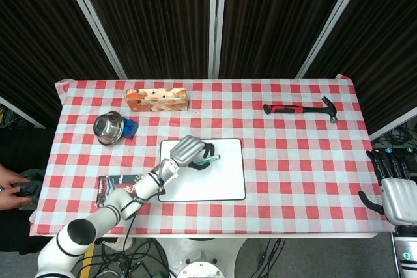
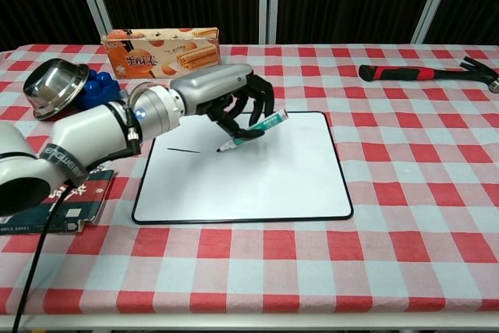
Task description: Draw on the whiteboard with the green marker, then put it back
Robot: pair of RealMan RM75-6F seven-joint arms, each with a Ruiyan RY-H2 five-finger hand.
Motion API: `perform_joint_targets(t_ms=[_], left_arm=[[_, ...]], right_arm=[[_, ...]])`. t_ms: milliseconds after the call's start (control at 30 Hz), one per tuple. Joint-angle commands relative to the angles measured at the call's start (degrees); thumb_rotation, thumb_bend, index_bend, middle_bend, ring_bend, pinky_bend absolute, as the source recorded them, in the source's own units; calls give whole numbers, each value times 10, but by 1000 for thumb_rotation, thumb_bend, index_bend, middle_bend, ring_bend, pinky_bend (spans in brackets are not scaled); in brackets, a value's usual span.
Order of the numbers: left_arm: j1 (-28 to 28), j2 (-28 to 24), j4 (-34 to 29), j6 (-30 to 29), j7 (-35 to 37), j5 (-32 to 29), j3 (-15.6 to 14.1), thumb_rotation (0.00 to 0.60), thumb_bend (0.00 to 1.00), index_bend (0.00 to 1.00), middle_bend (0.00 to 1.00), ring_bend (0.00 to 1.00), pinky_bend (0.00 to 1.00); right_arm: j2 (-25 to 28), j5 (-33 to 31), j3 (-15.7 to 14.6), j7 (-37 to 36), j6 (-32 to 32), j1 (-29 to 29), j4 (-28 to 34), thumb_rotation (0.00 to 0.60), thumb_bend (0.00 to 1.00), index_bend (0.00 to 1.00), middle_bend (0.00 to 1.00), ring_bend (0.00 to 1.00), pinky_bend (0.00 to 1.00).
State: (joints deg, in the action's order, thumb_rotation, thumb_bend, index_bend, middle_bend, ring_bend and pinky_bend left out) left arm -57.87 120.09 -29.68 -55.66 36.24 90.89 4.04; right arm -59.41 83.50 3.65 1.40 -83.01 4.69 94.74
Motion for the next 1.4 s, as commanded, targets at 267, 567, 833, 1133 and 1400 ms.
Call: perform_joint_targets(t_ms=[267, 567, 833, 1133, 1400], left_arm=[[0, -42, -41, -6, -35, -10, 7, 600, 410, 537, 592, 716, 952], [24, -47, -32, 12, -41, -25, -1, 600, 412, 538, 592, 716, 952], [35, -42, -15, 14, -34, -26, -8, 600, 412, 538, 592, 716, 951], [81, -62, -68, -4, -26, -32, -23, 600, 413, 537, 592, 715, 945], [118, -131, -216, -21, -92, -51, -17, 600, 414, 535, 589, 705, 946]], right_arm=[[0, 7, -2, -13, -1, -2, -9, 600, 152, 0, 70, 0, 0], [-4, 8, -2, -4, 10, 5, -6, 600, 152, 0, 70, 0, 0], [-4, 6, 0, 8, 14, 9, 3, 600, 152, 0, 70, 0, 0], [-5, 12, -2, 9, 16, 11, 5, 600, 152, 0, 70, 0, 0], [-9, 26, -3, 0, 14, 16, 1, 600, 151, 0, 70, 0, 0]])
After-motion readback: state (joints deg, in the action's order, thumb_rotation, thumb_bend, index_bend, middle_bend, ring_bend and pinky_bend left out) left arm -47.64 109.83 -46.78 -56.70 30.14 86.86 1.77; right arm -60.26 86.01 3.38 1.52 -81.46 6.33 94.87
